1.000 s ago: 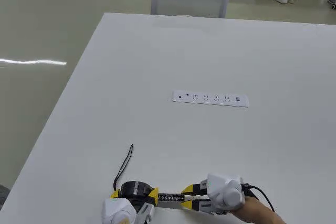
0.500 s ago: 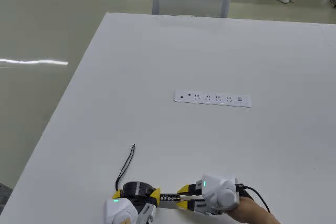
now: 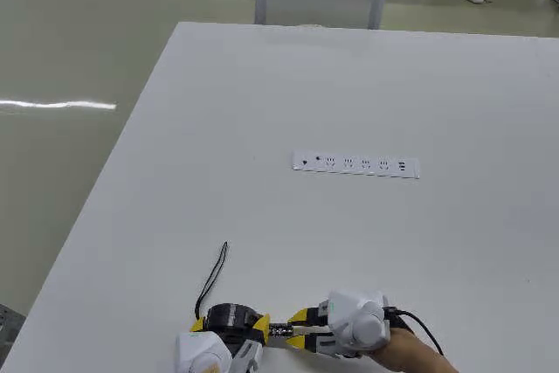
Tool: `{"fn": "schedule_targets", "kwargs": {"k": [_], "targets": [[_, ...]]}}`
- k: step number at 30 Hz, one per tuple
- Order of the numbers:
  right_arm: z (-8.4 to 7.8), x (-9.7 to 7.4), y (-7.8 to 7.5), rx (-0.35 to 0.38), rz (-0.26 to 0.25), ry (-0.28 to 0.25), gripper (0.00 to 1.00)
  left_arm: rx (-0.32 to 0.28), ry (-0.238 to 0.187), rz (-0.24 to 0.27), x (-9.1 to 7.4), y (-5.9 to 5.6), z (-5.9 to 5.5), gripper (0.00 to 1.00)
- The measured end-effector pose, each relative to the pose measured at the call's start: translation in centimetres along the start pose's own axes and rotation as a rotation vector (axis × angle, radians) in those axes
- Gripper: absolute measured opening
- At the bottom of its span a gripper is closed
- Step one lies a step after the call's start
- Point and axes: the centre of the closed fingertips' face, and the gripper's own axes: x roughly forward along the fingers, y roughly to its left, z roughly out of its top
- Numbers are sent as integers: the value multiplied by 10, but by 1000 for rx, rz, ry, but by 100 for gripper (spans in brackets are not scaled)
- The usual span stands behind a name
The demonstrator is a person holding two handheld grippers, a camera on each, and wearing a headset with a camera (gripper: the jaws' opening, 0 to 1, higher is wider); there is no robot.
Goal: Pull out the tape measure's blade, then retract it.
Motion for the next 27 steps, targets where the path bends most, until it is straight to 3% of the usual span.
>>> {"fn": "schedule_targets", "kwargs": {"k": [27], "targets": [[14, 26, 2, -20, 11, -12, 12, -16, 4, -15, 0, 1, 1, 63]]}}
